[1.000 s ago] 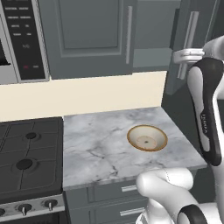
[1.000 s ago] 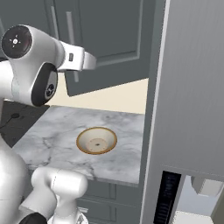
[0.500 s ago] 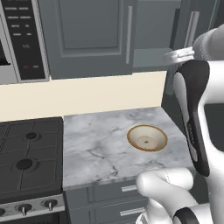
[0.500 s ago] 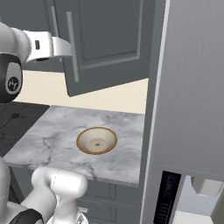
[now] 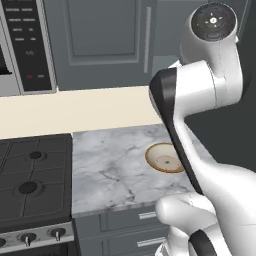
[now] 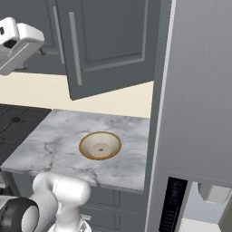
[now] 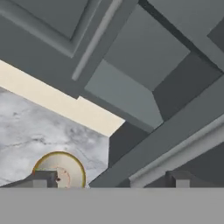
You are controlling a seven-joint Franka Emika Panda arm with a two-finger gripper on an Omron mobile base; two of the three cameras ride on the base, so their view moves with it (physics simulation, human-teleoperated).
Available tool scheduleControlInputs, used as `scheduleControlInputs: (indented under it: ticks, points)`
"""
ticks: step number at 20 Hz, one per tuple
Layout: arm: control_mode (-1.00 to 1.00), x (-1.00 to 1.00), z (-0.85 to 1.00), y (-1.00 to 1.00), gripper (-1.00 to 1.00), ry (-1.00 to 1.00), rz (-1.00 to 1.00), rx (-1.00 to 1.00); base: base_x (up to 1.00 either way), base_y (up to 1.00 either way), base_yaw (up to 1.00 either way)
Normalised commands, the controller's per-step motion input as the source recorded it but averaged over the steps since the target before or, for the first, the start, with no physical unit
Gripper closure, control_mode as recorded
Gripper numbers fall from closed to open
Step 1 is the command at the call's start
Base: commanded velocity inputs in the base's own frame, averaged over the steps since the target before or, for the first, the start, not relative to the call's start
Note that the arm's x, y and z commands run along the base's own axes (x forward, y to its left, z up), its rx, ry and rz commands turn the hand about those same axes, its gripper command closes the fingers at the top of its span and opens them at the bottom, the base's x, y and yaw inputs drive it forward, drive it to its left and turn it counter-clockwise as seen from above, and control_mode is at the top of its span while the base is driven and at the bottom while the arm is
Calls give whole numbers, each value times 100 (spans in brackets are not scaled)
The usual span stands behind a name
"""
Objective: Open the cabinet and setup a tea strainer by placing it in the bowl upright.
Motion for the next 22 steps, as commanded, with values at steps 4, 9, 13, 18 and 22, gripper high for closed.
scheduleControlInputs:
  ticks: [4, 9, 13, 18, 22]
  points:
    - [-100, 11, -49, -8, -100, 17, 0, -19, 0, 0, 0]
    - [-100, 19, -65, -16, -100, 25, 0, -11, 0, 0, 0]
    - [-100, 18, -39, 0, -100, 27, 0, -16, 0, 0, 0]
    - [-100, 14, 0, 0, -100, 28, 0, -30, 0, 0, 0]
    - [-100, 16, 0, 0, -100, 25, 0, -34, 0, 0, 0]
